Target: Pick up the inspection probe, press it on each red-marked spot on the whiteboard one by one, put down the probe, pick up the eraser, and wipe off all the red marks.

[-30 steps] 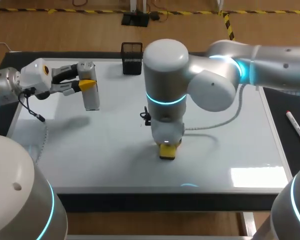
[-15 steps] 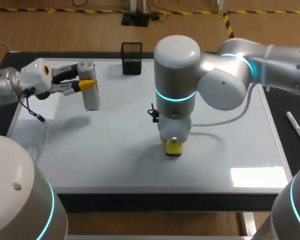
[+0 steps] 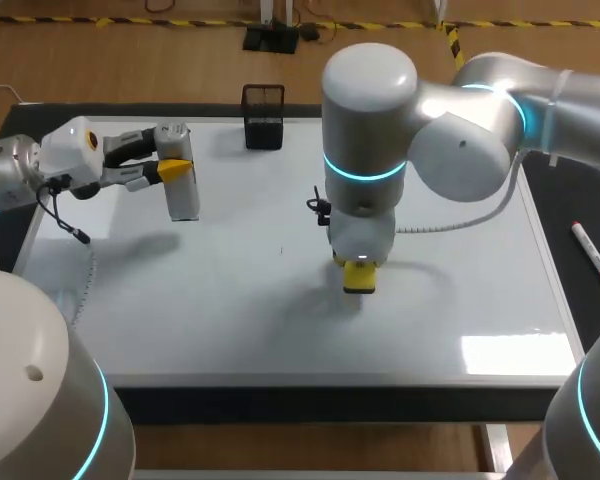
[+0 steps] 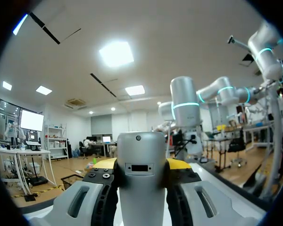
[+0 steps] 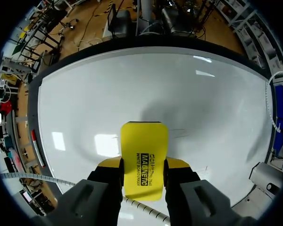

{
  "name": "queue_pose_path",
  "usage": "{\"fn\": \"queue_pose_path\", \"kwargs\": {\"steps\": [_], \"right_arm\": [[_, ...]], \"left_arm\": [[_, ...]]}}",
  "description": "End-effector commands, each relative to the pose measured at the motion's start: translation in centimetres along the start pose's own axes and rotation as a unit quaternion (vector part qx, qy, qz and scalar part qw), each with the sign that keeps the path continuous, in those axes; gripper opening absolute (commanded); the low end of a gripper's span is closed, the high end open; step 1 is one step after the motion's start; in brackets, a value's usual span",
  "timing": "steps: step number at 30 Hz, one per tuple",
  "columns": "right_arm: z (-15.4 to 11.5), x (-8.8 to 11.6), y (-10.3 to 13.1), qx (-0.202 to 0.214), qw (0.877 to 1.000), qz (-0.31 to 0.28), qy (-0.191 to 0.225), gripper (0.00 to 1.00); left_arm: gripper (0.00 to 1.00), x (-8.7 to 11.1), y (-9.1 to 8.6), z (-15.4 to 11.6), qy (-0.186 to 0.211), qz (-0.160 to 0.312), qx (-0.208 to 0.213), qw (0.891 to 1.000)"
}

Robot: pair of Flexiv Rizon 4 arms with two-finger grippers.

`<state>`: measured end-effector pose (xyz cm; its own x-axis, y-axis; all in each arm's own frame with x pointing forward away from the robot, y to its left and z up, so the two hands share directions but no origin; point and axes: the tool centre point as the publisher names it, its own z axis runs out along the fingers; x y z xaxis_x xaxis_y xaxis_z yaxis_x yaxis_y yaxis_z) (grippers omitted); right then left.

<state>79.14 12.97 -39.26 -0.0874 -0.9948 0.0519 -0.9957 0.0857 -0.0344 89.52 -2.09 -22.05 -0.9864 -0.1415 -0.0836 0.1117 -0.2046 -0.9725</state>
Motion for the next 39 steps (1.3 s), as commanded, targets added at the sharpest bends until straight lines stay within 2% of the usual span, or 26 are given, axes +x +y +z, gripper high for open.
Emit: {"fn": "queue_pose_path", "kwargs": {"steps": [1, 12, 26, 28, 29, 39], "right_arm": [[-0.1, 0.2, 0.0, 0.001, 1.0, -0.001, 0.0, 0.0], [0.1, 0.2, -0.5, 0.0, 1.0, -0.001, 0.002, 0.0], [0.2, -1.3, -12.2, 0.014, 0.999, -0.03, 0.016, 0.0], [0.1, -1.7, -13.8, 0.004, 0.999, -0.037, -0.001, 0.0], [0.0, -2.0, -14.5, 0.01, 0.999, -0.043, 0.01, 0.0], [-0.1, -4.5, -20.9, 0.001, 0.999, -0.052, 0.01, 0.0]], "left_arm": [[0.0, 0.0, -0.2, 0.0, 0.0, 0.0, -0.001, 1.0], [0.0, 0.0, -0.2, 0.0, 0.0, 0.0, -0.001, 1.0], [0.0, 0.0, -0.2, 0.0, 0.0, 0.0, -0.001, 1.0], [0.0, 0.0, -0.2, 0.0, 0.0, 0.0, -0.001, 1.0], [0.0, 0.0, -0.2, 0.0, 0.0, 0.0, -0.001, 1.0], [0.0, 0.0, -0.2, 0.0, 0.0, 0.0, -0.001, 1.0]]}}
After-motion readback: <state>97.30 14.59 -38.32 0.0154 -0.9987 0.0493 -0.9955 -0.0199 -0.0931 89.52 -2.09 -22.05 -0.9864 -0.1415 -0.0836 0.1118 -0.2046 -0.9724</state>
